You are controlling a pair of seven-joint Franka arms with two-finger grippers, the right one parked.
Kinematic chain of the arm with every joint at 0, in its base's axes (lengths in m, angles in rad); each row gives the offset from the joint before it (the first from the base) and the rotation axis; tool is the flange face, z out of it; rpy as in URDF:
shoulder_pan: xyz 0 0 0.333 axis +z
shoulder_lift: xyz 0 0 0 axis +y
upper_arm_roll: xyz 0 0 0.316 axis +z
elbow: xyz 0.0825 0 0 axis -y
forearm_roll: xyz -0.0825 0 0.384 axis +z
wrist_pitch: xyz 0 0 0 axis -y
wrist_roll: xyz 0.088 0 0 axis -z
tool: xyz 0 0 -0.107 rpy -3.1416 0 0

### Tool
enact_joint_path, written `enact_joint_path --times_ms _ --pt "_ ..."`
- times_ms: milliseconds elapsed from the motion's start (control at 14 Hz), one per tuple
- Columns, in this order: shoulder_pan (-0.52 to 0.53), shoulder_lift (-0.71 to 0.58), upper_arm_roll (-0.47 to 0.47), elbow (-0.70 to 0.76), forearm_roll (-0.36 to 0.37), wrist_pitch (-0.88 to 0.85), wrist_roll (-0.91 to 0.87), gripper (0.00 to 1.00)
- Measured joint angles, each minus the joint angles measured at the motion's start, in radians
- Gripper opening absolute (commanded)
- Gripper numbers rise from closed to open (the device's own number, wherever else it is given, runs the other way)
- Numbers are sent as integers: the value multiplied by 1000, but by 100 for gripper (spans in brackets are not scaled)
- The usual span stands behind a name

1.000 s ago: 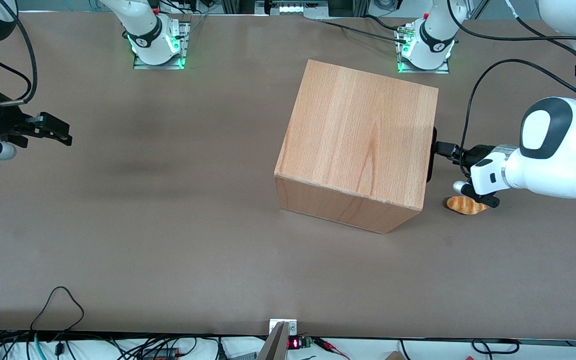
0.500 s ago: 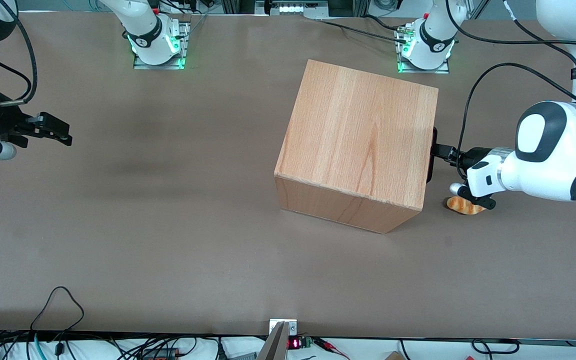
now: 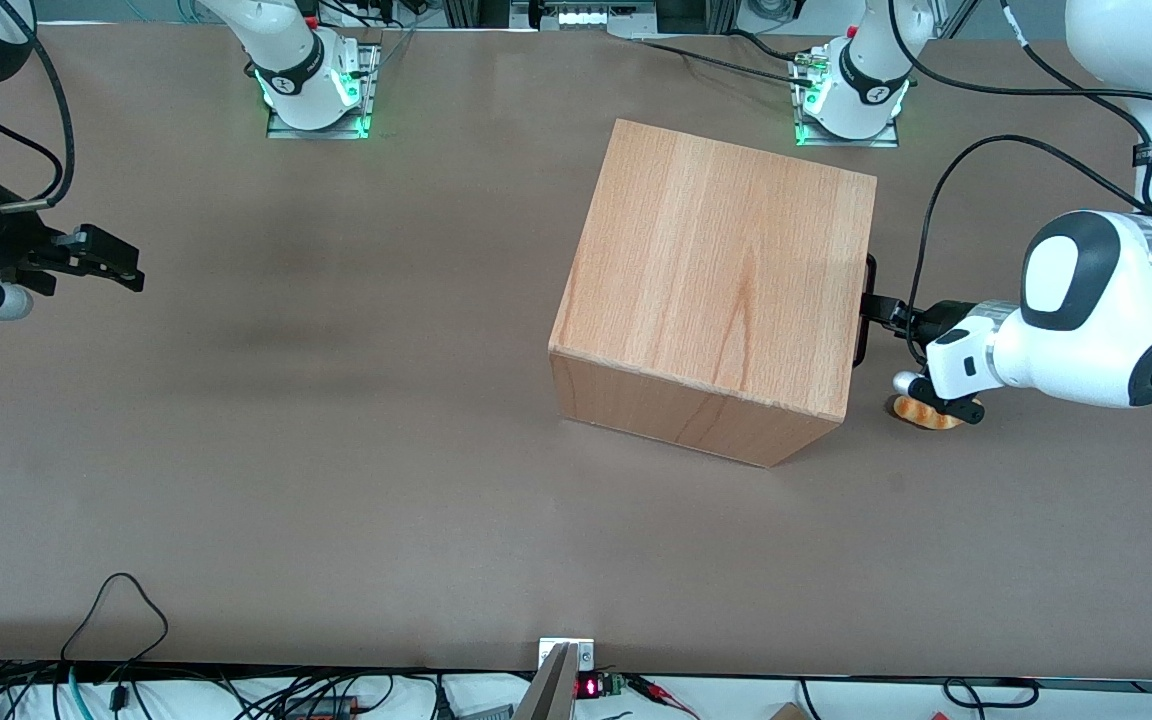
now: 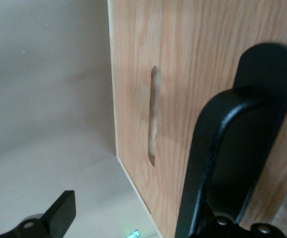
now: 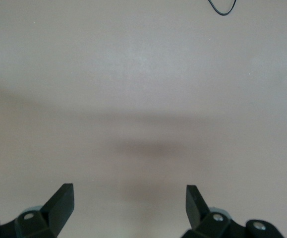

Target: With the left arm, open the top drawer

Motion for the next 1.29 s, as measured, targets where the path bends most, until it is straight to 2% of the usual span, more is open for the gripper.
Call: enact_joint_path --times_ms 429,714,857,1286 --pt "8 54 8 67 0 21 5 100" --pt "15 69 14 114 68 14 8 100" --pt "23 69 18 119 76 14 8 100" --pt "115 82 23 140 92 22 9 100"
